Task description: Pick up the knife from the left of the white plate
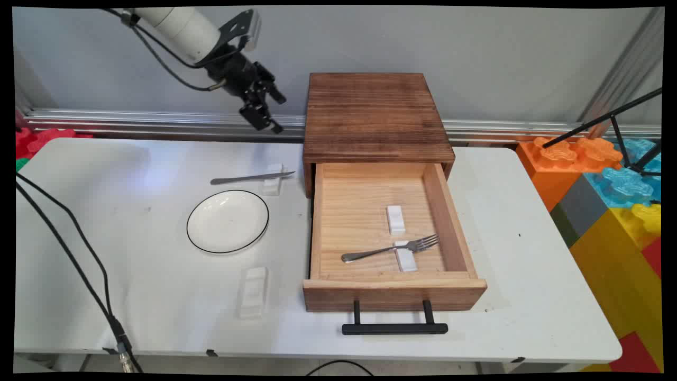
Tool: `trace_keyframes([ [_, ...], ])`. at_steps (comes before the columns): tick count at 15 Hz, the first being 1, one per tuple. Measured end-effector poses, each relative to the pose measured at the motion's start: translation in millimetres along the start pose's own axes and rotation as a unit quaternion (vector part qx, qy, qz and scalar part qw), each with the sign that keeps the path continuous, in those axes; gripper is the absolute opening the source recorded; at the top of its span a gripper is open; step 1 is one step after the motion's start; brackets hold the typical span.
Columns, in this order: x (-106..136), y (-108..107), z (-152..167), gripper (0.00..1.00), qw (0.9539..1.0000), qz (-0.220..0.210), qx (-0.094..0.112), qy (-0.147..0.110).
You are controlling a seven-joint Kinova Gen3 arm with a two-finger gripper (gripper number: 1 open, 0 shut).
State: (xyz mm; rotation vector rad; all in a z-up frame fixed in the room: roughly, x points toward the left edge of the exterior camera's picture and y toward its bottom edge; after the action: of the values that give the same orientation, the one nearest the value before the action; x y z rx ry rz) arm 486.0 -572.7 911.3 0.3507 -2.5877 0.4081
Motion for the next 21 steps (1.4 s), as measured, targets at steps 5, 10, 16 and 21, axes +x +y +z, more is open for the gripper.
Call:
trace_keyframes([
  [5, -49, -13, 7, 1.00, 0.9997, 0.005, -0.017, -0.019],
  [10, -83, -15, 17, 1.00, 0.9993, 0.002, -0.033, -0.019],
  [16, -124, -11, 36, 1.00, 0.9983, -0.011, -0.055, -0.013],
  [21, -147, -13, 46, 1.00, 0.9979, -0.019, -0.061, -0.007],
])
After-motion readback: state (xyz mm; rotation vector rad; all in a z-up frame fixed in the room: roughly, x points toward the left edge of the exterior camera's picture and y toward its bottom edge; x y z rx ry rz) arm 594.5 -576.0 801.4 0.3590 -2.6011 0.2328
